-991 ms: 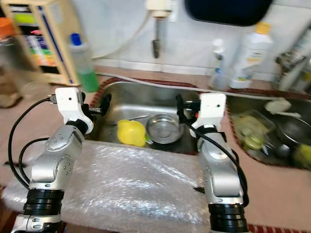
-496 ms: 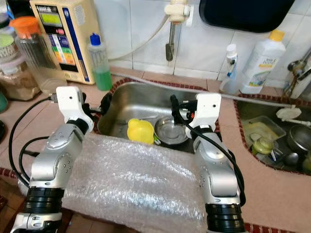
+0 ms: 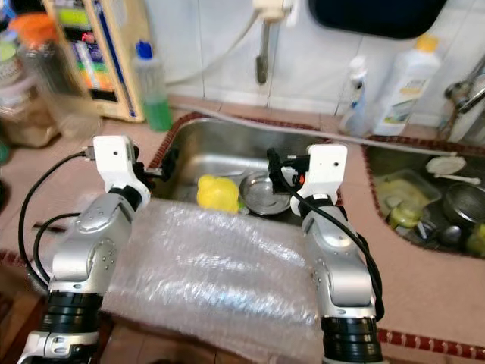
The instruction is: Kitchen organization
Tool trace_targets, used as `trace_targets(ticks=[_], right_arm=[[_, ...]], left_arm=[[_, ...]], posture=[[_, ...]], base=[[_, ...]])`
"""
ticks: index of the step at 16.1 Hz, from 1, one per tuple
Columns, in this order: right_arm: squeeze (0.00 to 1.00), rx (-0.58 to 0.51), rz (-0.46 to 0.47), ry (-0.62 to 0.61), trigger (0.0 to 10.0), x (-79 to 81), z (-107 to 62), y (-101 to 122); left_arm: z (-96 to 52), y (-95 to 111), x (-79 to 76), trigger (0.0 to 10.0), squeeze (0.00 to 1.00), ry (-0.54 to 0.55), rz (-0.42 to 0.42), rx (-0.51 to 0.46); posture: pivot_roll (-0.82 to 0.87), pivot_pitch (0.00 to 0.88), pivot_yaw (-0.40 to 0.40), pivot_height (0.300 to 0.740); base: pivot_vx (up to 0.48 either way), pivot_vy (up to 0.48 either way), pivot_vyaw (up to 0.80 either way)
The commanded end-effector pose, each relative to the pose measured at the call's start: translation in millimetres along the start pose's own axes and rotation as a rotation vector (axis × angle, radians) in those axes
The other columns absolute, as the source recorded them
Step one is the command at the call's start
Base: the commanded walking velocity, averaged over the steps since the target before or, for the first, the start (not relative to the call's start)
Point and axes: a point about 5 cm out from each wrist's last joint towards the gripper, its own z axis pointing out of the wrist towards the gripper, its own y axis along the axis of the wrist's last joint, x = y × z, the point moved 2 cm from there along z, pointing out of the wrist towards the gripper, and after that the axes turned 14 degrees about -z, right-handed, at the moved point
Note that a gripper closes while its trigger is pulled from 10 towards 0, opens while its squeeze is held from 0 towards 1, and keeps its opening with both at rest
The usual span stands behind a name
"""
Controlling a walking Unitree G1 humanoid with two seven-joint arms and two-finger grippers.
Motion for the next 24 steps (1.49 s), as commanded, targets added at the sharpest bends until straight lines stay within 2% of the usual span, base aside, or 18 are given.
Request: trace_targets(ticks=[1,13,17,20,24], right_arm=[[0.00,-0.008,0.017,-0.001,10.0,-0.9,1.6,5],[0.00,-0.003,0.029,-0.011,10.0,-3.5,1.2,6],[0.00,-0.057,-0.038,-0.052,10.0,-10.4,-1.1,15],[0.00,-0.045,-0.041,-0.065,10.0,-13.4,-2.3,13],[0.00,-0.044,-0.065,-0.060,10.0,-11.4,-4.0,13]], left_arm=[[0.6,2,0.7,10.0,0.00,0.000,0.016,0.005],[0.5,2,1.2,10.0,0.00,0.002,0.040,0.012],[-2.4,5,-4.2,10.0,0.00,-0.056,0.075,-0.024],[-4.4,8,-8.2,10.0,0.00,-0.092,0.117,-0.047],[-5.9,3,-7.9,10.0,0.00,-0.097,0.090,-0.027]], posture=[[0.03,0.000,0.004,0.740],[0.02,0.000,0.005,0.740],[0.02,0.000,0.003,0.740],[0.02,0.000,0.001,0.740],[0.01,0.000,-0.005,0.740]], base=[[-0.277,0.000,0.00],[-0.276,0.000,0.00],[0.000,0.000,0.00],[0.000,0.000,0.00],[0.000,-0.175,0.00]])
